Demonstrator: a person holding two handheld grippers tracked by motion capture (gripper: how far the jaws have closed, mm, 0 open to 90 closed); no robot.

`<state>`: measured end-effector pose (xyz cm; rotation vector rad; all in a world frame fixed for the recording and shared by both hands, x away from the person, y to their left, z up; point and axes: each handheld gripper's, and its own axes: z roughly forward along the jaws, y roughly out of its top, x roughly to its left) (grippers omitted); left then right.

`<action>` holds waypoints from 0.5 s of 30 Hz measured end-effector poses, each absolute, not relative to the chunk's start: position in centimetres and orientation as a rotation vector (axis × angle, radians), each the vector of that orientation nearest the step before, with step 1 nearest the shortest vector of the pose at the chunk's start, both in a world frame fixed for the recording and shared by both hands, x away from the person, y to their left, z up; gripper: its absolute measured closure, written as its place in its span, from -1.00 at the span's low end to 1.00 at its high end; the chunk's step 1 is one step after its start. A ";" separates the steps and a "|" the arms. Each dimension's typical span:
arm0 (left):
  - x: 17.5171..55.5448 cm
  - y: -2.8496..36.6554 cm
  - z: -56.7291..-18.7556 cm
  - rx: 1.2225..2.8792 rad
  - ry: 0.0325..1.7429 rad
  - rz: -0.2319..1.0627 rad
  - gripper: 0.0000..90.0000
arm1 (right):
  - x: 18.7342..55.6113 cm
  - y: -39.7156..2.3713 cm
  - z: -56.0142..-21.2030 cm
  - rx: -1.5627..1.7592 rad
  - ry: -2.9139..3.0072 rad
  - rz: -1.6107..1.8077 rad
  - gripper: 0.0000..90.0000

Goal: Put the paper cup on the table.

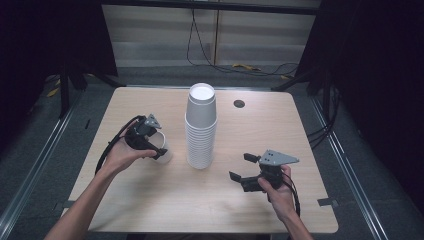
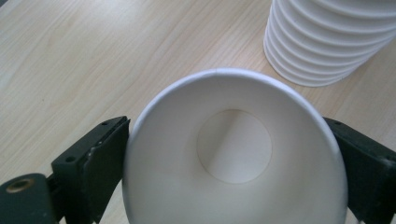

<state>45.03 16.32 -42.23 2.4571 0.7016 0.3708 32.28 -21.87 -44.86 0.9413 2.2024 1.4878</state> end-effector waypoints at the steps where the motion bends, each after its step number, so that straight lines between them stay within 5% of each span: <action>1: 45.0 16.3 -42.3 2.450 0.704 0.371 -0.84 | 32.3 -21.9 -44.9 0.942 2.201 1.487 -0.70; 15: 45.4 15.9 -43.5 2.344 0.731 0.398 -0.87 | 32.3 -21.9 -44.9 0.944 2.199 1.487 -0.70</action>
